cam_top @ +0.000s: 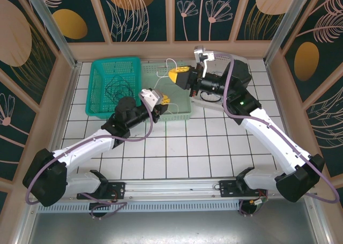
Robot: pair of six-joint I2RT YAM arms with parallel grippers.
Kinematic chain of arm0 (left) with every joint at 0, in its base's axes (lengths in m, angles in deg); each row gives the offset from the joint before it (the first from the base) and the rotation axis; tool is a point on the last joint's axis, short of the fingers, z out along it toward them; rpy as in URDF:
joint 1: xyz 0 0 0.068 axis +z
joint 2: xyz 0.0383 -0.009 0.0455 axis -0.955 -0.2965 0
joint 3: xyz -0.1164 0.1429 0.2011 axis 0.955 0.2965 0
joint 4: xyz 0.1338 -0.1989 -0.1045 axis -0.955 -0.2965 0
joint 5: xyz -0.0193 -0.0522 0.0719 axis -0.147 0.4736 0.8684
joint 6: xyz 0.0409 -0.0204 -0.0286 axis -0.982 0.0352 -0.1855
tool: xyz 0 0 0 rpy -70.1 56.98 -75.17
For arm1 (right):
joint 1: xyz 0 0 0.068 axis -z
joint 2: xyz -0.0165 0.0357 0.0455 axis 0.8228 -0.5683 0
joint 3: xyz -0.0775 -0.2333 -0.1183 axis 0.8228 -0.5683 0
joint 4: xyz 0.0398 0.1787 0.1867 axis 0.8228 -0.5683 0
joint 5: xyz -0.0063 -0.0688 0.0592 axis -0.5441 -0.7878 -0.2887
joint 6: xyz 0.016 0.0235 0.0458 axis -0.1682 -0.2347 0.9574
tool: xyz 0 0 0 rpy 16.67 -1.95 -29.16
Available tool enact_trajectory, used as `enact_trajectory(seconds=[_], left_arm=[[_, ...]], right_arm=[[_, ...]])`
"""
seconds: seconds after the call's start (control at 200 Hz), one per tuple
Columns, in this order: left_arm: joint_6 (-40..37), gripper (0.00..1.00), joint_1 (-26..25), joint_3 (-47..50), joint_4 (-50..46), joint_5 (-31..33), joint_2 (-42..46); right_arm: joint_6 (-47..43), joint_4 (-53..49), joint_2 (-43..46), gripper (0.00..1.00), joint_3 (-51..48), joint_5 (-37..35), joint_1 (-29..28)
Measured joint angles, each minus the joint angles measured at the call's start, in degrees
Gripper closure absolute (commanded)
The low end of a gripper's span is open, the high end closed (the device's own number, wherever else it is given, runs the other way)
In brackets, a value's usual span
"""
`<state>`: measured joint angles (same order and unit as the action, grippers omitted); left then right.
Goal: Untangle the cables
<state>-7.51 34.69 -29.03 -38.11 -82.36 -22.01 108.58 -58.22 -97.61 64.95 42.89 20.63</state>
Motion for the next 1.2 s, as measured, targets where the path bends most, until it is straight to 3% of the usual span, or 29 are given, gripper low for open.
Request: enact_trajectory(seconds=[0.325, 0.601, 0.876, 1.066, 1.201], left_arm=[[7.08, 0.92, 0.0, -0.07, -0.07, 10.93, -0.07], [23.1, 1.0, 0.0, 1.03, -0.07, 19.28, -0.11], [36.85, 1.0, 1.25, 7.87, -0.15, 29.09, 2.08], [39.87, 1.0, 3.08, 8.46, 0.24, 33.07, 4.15], [39.63, 1.0, 4.39, 5.53, 0.7, 33.88, -0.26]], right_arm=[[-0.28, 0.02, 1.57, 1.0, -0.39, -1.81, 1.7], [-1.33, 0.55, 6.4, 1.0, -4.79, -6.01, 3.63], [-3.34, -1.75, 6.84, 1.0, -6.6, -8.87, 6.56], [-5.11, -4.94, 5.9, 1.0, -6.62, -9.6, 7.34], [-6.32, -5.44, 0.94, 1.0, -6.62, -9.94, 7.93]])
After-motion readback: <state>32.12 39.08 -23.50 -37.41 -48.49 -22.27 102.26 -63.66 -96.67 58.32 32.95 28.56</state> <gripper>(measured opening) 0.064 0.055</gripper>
